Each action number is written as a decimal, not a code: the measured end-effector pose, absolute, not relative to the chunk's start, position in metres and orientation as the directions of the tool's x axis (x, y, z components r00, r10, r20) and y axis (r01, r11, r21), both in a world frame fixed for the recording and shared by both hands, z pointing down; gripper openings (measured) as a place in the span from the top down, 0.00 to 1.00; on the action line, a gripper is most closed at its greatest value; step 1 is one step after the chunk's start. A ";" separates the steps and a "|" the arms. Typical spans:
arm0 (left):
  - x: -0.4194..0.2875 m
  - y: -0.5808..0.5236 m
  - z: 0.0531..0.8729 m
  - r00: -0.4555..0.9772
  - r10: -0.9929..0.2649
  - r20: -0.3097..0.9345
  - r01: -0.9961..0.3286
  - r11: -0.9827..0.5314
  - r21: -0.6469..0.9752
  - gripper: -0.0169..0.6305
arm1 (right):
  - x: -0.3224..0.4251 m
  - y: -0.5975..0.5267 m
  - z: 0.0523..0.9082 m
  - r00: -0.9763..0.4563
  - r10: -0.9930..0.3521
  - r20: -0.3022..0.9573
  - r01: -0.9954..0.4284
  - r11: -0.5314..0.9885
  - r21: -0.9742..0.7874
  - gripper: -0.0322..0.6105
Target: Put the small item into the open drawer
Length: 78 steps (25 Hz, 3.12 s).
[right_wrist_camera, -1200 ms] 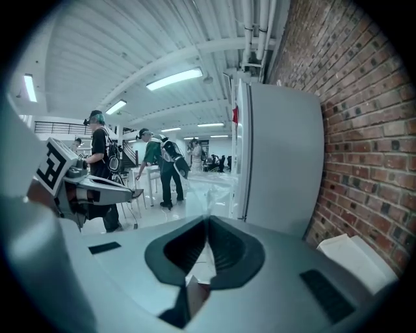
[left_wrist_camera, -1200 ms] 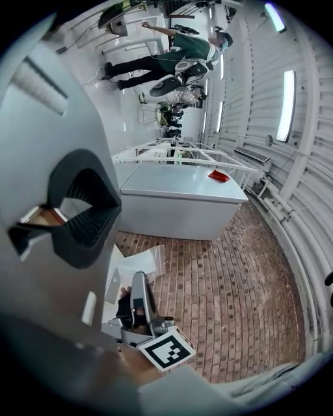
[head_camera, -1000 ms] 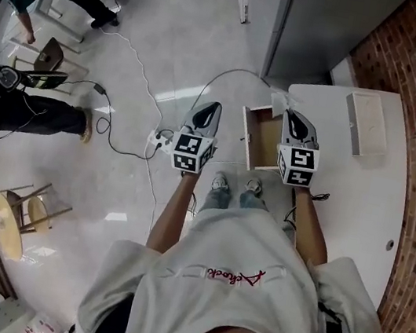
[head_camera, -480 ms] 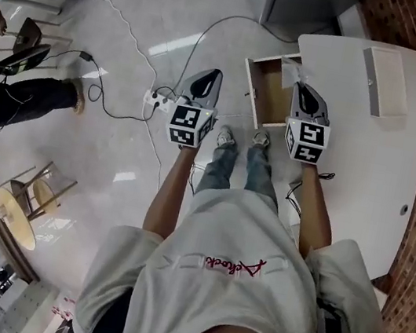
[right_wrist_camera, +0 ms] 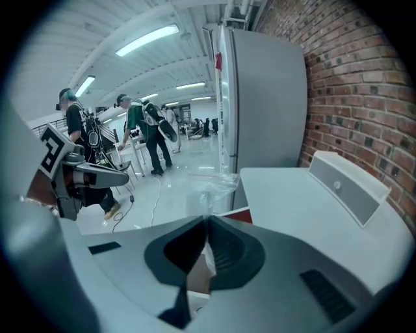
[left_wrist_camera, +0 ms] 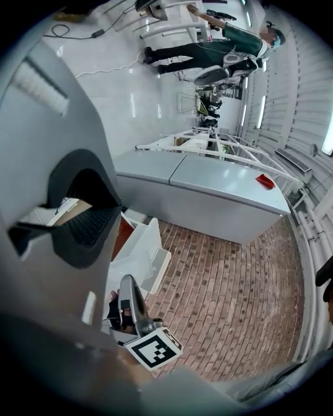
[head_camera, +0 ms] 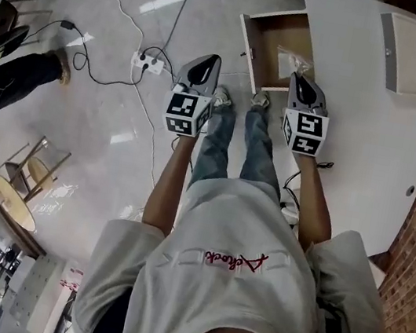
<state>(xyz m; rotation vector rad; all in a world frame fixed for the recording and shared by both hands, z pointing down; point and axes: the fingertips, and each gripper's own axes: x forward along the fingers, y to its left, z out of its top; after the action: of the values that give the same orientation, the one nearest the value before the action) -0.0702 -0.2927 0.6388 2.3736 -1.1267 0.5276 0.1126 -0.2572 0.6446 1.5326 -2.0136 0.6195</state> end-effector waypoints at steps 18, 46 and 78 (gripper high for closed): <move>-0.065 -0.245 0.728 0.581 -0.547 0.602 -0.805 -0.494 0.328 0.96 | 0.103 -0.200 0.746 -0.244 -0.558 0.793 -0.955 0.280 -0.097 0.92; -0.075 -0.253 0.752 0.575 -0.517 0.634 -0.812 -0.454 0.366 0.96 | 0.081 -0.370 0.813 -0.207 -0.622 0.755 -0.960 0.279 -0.033 0.92; -0.090 -0.237 0.777 0.551 -0.483 0.681 -0.830 -0.401 0.387 0.96 | 0.122 -0.316 0.970 -0.129 -0.220 0.967 -0.979 0.186 -0.089 0.76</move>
<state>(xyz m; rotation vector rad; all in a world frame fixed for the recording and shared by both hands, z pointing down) -0.0903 -0.2369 0.7774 2.0652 -1.0535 0.6151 0.1216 -0.3156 0.9703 1.1870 -1.5399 1.0365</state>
